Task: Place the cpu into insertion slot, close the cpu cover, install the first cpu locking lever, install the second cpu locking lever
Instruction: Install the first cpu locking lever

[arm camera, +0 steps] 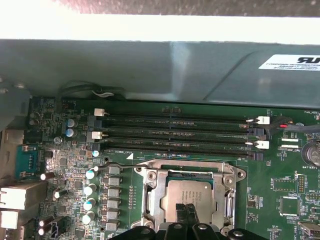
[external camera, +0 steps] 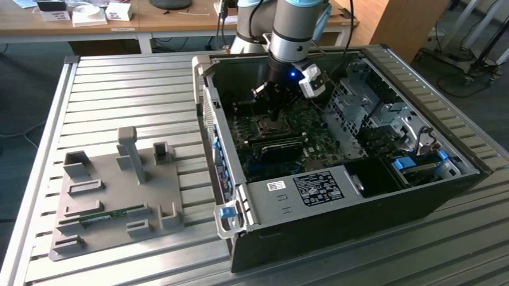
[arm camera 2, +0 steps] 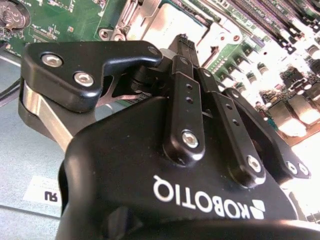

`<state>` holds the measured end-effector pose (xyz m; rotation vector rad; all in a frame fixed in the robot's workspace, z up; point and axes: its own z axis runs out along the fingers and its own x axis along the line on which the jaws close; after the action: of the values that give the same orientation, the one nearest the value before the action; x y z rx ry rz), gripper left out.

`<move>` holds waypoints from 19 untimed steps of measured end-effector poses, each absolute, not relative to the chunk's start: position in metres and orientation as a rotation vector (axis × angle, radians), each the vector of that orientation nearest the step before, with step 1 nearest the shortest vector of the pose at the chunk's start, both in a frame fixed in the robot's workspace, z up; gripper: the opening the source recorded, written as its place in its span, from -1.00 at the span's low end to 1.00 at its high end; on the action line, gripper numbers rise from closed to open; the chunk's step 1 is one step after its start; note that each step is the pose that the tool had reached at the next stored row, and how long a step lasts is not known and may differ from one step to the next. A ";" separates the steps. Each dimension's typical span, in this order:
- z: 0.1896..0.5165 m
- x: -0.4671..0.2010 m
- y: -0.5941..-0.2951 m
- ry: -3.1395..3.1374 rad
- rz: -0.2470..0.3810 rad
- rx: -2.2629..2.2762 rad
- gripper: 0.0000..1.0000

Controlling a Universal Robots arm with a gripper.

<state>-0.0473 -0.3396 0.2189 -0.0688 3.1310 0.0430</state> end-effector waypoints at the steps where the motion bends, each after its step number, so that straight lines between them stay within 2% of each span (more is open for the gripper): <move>1: 0.219 -0.047 -0.340 3.131 0.043 -0.069 -0.79; 19: 0.234 -0.048 -0.340 3.131 0.043 -0.069 -0.79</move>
<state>-0.0477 -0.3396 0.2336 -0.0689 3.1311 0.0429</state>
